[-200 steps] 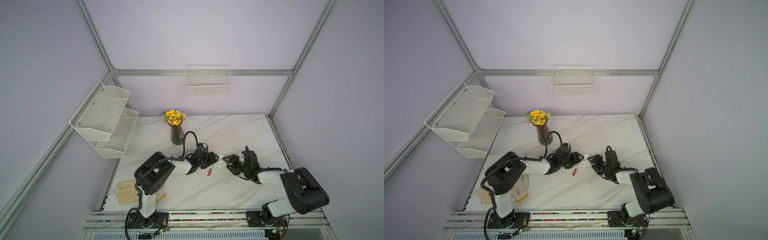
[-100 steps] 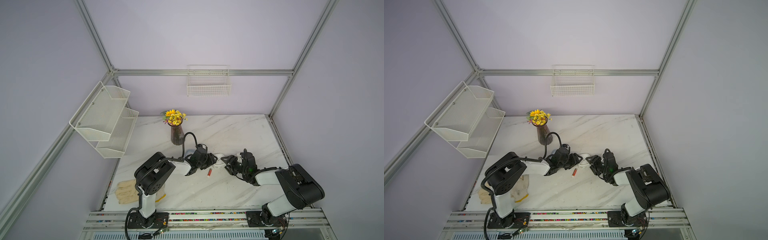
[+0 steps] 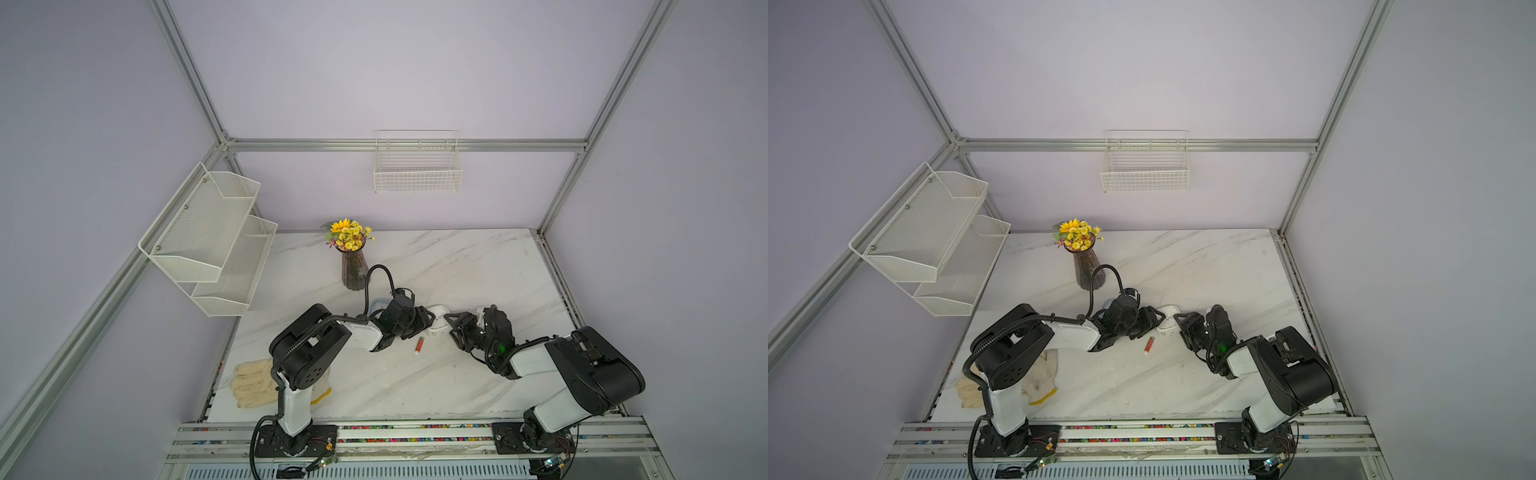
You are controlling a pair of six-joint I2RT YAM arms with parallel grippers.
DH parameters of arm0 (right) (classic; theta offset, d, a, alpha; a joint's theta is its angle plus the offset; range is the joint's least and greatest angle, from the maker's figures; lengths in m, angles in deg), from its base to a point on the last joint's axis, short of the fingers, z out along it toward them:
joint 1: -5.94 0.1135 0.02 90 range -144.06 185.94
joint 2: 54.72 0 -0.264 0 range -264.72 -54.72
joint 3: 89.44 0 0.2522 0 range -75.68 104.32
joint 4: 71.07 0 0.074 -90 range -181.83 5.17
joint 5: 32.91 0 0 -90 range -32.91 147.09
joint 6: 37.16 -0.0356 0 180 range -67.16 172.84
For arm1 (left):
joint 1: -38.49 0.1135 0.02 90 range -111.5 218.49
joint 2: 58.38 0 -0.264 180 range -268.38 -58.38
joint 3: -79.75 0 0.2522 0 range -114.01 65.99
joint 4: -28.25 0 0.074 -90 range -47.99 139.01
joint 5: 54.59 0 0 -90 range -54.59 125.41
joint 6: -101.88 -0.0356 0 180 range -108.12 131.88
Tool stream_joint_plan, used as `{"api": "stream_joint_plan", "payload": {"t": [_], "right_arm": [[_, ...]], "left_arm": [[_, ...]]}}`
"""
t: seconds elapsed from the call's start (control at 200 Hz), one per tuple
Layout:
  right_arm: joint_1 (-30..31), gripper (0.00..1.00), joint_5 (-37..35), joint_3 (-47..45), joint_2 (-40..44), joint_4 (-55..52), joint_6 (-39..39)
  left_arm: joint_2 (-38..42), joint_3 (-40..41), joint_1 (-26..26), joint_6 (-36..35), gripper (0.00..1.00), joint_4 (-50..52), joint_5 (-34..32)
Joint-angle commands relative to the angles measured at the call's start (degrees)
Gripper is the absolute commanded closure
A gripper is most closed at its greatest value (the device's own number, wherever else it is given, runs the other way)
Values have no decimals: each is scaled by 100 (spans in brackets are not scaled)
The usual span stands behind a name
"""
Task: Insert the battery into the alarm
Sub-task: Adjust the alarm at the center of the board.
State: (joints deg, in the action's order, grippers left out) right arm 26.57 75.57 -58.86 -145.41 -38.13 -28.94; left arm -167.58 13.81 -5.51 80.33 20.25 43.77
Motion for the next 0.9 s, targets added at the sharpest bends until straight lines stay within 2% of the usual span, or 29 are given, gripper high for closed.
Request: {"api": "stream_joint_plan", "payload": {"t": [0.0, 0.185, 0.4, 0.645, 0.765, 0.895], "right_arm": [[87, 46, -90, 120, -198, 925, -341], [215, 48, -296, 78, -469, 1388, -365], [230, 62, -378, 85, -544, 1472, -210], [272, 78, -632, 346, 88, 167, 480], [287, 90, -766, 531, 558, -735, 911], [291, 95, -1011, 843, 1177, -1925, 1557]], "left_arm": [[-219, -27, -86, 99, 42, 232, 15], [-299, -62, -90, 125, 42, 229, 16], [-288, -59, -89, 125, 42, 227, -5], [91, -79, -90, -200, 37, 242, -211], [292, -267, -84, -436, 31, 469, -269], [674, -430, -93, -758, 24, 839, -430]]}}
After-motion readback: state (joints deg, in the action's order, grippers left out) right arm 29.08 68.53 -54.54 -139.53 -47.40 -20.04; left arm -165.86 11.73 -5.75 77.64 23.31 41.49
